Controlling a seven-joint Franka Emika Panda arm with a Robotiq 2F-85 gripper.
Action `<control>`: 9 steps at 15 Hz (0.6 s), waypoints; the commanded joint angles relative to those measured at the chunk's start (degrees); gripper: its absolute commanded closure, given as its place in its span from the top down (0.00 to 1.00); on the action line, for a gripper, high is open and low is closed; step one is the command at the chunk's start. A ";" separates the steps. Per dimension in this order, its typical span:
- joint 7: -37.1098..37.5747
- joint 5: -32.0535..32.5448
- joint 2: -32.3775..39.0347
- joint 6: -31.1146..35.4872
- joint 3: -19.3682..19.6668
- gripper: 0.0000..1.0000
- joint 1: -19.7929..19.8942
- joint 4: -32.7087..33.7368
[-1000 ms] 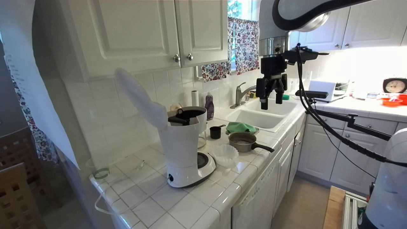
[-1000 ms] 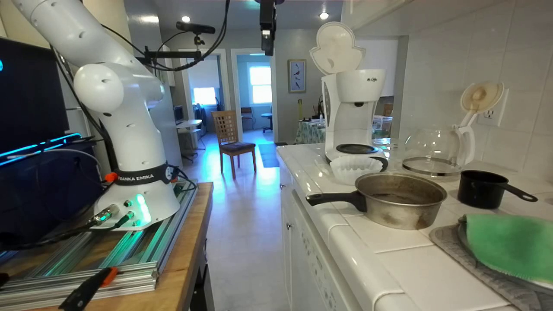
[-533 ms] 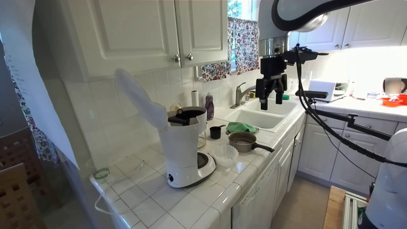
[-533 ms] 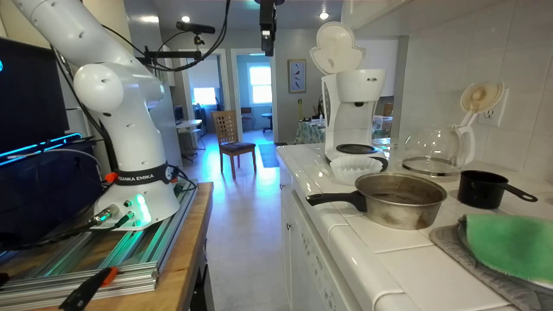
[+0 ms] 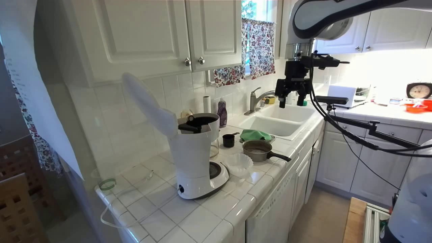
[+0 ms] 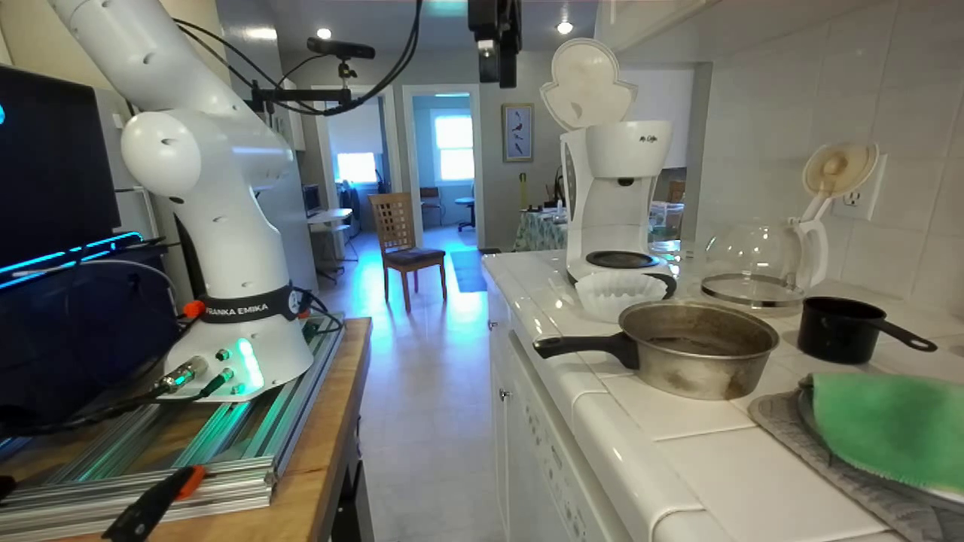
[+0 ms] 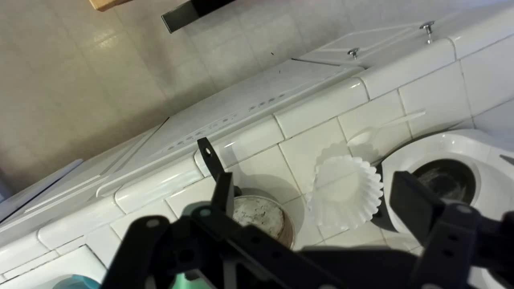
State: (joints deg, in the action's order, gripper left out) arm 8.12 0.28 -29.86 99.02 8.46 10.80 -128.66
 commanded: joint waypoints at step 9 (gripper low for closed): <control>-8.64 5.35 12.52 9.84 5.06 1.00 2.93 6.56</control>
State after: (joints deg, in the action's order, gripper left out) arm 1.60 2.91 -20.72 111.01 13.33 13.06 -125.41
